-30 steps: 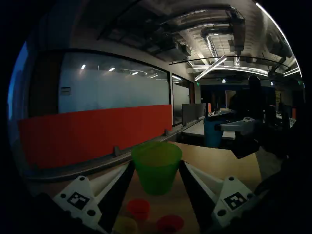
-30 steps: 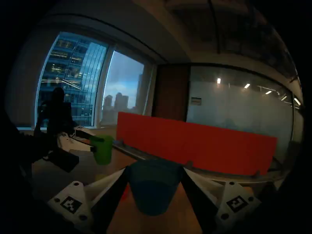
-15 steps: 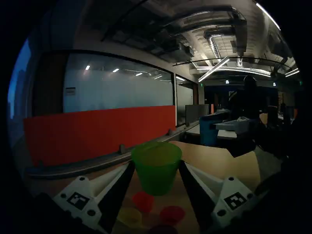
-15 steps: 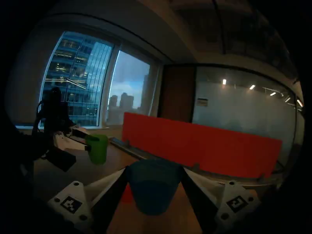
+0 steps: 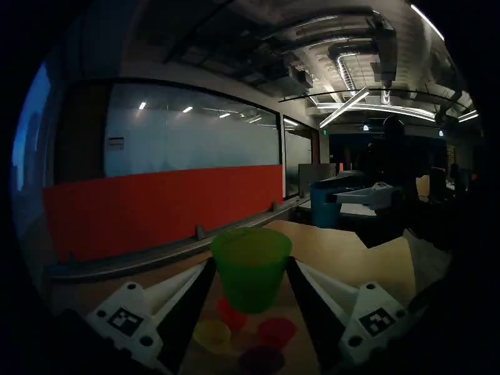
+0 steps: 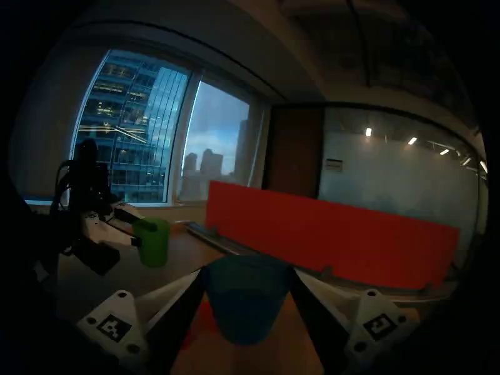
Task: Pour water
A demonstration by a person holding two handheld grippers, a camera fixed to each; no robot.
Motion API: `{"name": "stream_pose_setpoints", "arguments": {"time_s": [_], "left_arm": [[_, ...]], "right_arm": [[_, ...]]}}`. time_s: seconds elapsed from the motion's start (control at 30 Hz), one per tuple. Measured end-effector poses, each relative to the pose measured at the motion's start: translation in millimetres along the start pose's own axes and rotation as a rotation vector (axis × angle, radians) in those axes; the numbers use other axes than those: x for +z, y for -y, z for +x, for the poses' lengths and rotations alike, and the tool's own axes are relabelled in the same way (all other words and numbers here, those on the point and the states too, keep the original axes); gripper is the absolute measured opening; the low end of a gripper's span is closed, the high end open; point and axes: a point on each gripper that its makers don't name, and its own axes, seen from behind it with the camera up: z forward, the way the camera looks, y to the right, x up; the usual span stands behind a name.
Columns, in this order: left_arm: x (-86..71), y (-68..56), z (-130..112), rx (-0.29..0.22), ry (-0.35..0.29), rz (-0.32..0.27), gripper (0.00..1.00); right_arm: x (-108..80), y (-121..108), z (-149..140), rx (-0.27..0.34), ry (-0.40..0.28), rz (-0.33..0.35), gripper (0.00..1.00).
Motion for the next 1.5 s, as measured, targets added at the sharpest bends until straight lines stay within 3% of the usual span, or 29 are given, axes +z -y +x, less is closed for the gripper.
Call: {"name": "stream_pose_setpoints", "arguments": {"time_s": [0.27,0.57,1.5], "left_arm": [[-6.9,1.0,-1.5,-0.002,0.0,0.005,0.83],[-10.0,-3.9,-7.6,-0.011,0.007,0.0,0.83],[-15.5,-19.6,-15.9,-0.013,0.01,-0.015,0.83]], "right_arm": [[7.8,9.1,3.1,-0.005,-0.004,0.026,0.93],[18.8,20.3,11.1,-0.066,-0.014,0.066,0.94],[62.1,57.9,56.1,-0.431,-0.051,0.186,0.93]]}}
